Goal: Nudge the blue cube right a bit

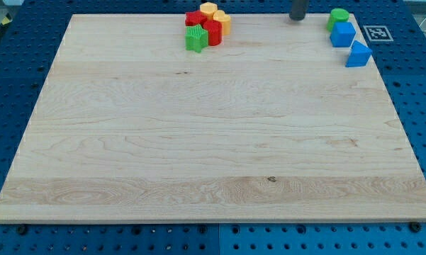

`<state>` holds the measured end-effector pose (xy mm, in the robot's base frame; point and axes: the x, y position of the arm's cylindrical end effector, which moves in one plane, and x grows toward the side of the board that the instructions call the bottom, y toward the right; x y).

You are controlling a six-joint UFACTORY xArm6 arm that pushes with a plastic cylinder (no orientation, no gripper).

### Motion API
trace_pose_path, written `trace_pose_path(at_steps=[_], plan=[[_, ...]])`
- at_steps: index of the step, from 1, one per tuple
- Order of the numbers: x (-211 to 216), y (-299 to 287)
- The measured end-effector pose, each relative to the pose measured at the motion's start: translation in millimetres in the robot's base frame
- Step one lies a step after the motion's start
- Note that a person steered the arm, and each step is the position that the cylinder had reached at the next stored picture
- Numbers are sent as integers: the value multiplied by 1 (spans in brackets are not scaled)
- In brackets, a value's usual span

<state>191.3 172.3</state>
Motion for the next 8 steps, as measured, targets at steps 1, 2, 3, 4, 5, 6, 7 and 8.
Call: trace_pose_path(at_steps=[1, 2, 3, 4, 5, 6, 7, 8], plan=[[24, -5], [68, -9], [74, 3], [87, 16], [92, 18], [78, -5], [36, -34], [1, -28]])
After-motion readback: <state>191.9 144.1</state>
